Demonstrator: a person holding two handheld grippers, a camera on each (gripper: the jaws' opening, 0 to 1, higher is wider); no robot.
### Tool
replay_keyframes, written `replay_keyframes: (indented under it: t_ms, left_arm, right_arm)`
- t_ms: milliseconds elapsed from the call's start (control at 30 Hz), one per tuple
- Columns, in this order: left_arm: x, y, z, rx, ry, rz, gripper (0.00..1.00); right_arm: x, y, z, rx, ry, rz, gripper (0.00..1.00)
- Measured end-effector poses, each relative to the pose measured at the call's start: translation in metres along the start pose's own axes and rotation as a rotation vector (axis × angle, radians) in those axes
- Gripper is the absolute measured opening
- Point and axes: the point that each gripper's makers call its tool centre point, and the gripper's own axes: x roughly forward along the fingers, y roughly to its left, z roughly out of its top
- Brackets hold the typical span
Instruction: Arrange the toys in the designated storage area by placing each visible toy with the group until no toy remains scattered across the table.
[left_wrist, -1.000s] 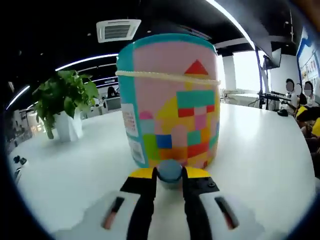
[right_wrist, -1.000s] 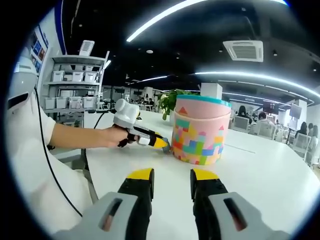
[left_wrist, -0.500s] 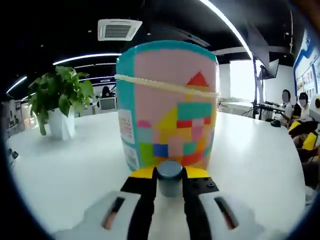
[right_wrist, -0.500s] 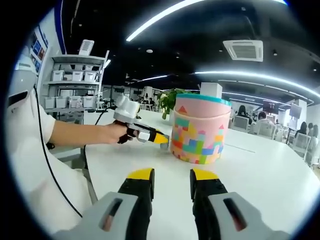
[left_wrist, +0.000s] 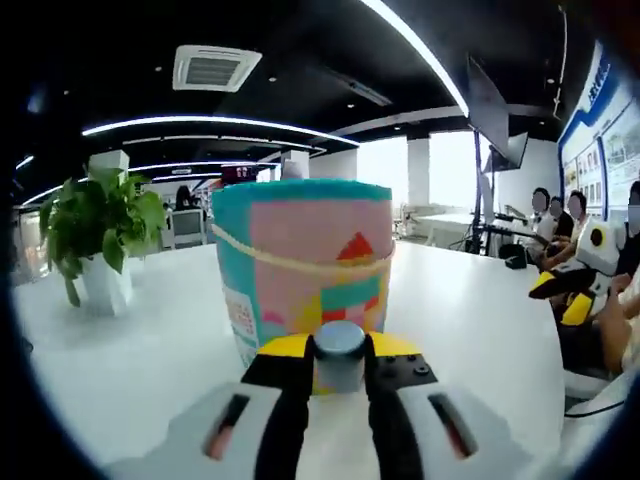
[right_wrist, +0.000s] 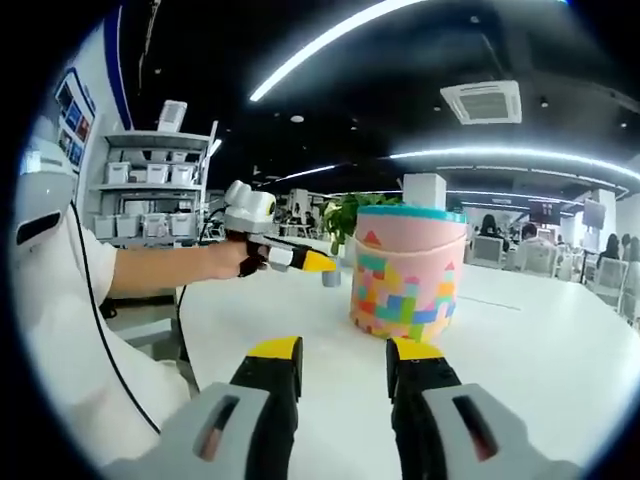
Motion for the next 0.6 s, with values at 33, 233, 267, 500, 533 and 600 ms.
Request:
replay_keyframes:
  t_ms: [33,233,267,500,533,600]
  left_arm:
    - [-0.002,-0.001,0.009,-0.004,-0.008,-0.025,0.2]
    - [-0.012,-0.006,0.063,-0.085,-0.108,-0.122,0.2]
    - [-0.013,-0.004,0.068,-0.086,-0.11,-0.119,0.2]
    - [-0.012,0.006,0.113,-0.115,-0.115,-0.151,0.2]
    - [-0.012,0.008,0.116,-0.115,-0.118,-0.149,0.2]
    - [-0.01,0.012,0.125,-0.098,-0.123,-0.138,0.2]
  right_arm:
    - [0.0,0.0,-0.001,-0.001,0.004,0.0,0.33]
    - [0.0,0.0,-0.005,-0.008,0.016,-0.005,0.32]
    - [-0.001,-0.001,-0.005,-0.011,0.016,-0.006,0.31]
    - [-0.001,-0.003,-0.005,-0.029,0.017,-0.016,0.3]
    - [-0.001,-0.002,-0.005,-0.028,0.013,-0.014,0.3]
    - [0.0,0.0,-0.004,-0.016,0.009,-0.005,0.3]
